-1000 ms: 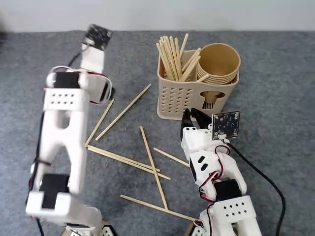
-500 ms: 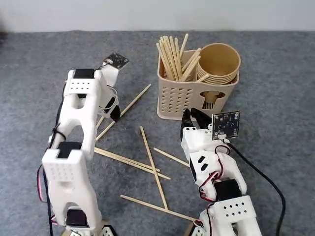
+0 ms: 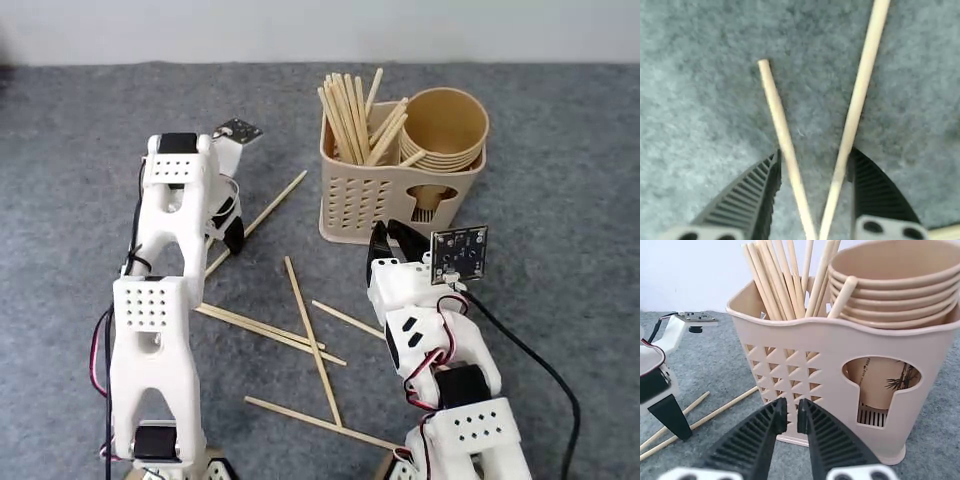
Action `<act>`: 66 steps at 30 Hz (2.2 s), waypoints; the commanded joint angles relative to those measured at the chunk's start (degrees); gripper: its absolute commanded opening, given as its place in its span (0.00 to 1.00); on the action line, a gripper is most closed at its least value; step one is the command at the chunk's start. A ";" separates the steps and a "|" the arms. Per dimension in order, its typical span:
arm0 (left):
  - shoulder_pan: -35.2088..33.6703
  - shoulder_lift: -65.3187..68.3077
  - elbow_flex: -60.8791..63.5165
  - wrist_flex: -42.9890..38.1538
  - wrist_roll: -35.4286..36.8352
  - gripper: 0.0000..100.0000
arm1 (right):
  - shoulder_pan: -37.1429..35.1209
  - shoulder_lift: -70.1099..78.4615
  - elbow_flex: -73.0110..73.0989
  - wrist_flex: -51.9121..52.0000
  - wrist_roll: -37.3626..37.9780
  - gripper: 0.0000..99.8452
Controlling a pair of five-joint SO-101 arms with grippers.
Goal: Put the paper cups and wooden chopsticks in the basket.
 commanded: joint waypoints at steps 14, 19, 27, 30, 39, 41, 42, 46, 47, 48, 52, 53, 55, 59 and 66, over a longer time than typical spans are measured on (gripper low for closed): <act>0.35 0.53 -5.23 1.67 -0.18 0.03 | 0.48 0.22 -0.62 -1.19 -0.09 0.05; 0.44 0.62 -4.09 1.76 -0.18 0.01 | 0.48 0.22 -0.62 -1.19 -0.09 0.05; 0.35 -0.26 -4.18 2.29 0.18 0.01 | 0.48 0.22 -0.62 -1.19 -0.09 0.05; 0.09 -2.64 -4.35 2.29 0.18 0.01 | 0.48 0.22 -0.62 -1.19 -0.09 0.05; 0.44 -16.26 -4.26 2.37 5.89 0.01 | 0.40 0.22 -0.62 -1.19 -0.09 0.05; 0.88 -19.96 -4.26 2.37 7.65 0.01 | 0.40 0.22 -0.62 -1.19 -0.09 0.05; 1.05 -21.89 -4.26 2.37 8.35 0.01 | 0.40 0.22 -0.62 -1.19 -0.09 0.05; 2.37 -29.63 -4.26 2.37 10.55 0.01 | 0.40 0.22 -0.62 -1.19 -0.09 0.05; 2.64 -31.65 -4.26 2.37 11.08 0.01 | 0.40 0.22 -0.62 -1.19 -0.09 0.05; 3.16 -33.67 -4.26 2.37 11.87 0.01 | 0.40 0.22 -0.62 -1.19 -0.09 0.05; 6.42 -41.93 -4.88 2.11 14.77 0.01 | 0.40 0.22 -0.62 -1.19 -0.09 0.05; 7.47 -44.13 -4.88 1.93 15.56 0.01 | 0.40 0.22 -0.62 -1.19 -0.09 0.05; 9.49 -48.35 -4.88 0.18 18.20 0.01 | 0.40 0.22 -0.62 -1.19 -0.09 0.05; 10.99 -54.95 -4.79 -8.18 26.11 0.01 | 0.66 0.13 -0.62 -1.19 -0.09 0.05; 11.25 -58.46 -4.70 -21.10 40.53 0.01 | 0.66 0.13 -0.62 -1.19 -0.09 0.05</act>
